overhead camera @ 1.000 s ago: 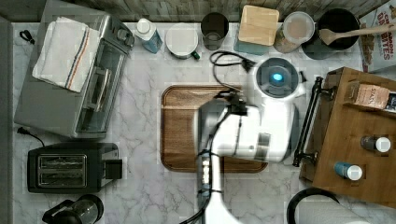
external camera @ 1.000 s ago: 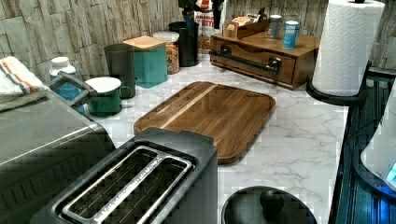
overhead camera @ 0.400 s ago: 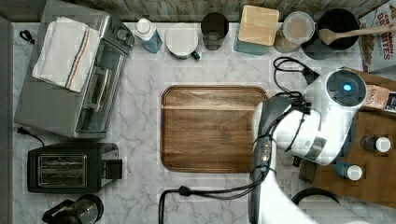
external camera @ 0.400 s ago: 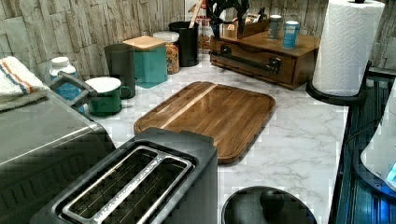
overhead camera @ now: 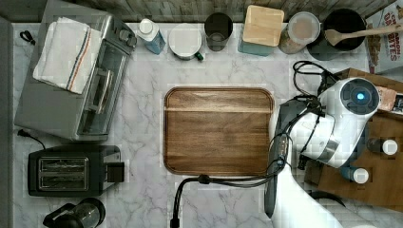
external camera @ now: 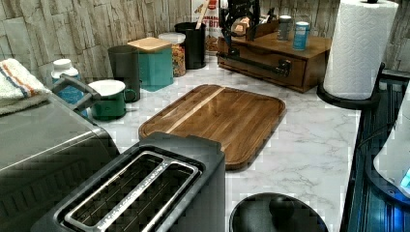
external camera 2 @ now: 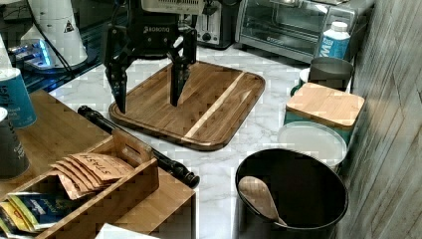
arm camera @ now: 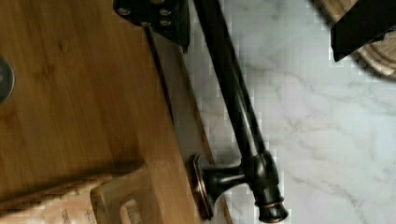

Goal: Open the drawer.

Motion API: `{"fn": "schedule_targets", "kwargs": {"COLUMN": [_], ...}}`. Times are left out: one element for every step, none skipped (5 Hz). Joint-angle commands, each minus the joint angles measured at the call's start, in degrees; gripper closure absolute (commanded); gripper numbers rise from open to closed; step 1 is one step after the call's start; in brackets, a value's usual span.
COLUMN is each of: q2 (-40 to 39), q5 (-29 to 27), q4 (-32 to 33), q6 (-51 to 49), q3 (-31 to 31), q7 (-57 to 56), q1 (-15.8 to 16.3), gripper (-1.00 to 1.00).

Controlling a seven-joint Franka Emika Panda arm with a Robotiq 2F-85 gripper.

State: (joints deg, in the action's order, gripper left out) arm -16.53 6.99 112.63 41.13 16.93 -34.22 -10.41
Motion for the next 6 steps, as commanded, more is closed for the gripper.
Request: {"fn": "schedule_targets", "kwargs": {"q2": [3.2,2.3,1.4,1.0,0.6,-0.5], "q5": [2.5,3.5,3.3,2.9,1.7,3.8], "q4": [-0.4,0.3,0.9,2.0,2.9,2.4], "q6": [0.5,2.4,4.1,5.5,6.3,5.1], "q3": [-1.6,-1.9,-1.4,-0.8,-0.8,0.4], "q7": [-7.0,-10.4,-11.8,-10.3,-8.3,-4.8], "q1": [1.4,0.1,-0.5,-0.3,0.1,1.7], "gripper": [-1.00,-1.00,-1.00,-1.00,-1.00,-1.00]}}
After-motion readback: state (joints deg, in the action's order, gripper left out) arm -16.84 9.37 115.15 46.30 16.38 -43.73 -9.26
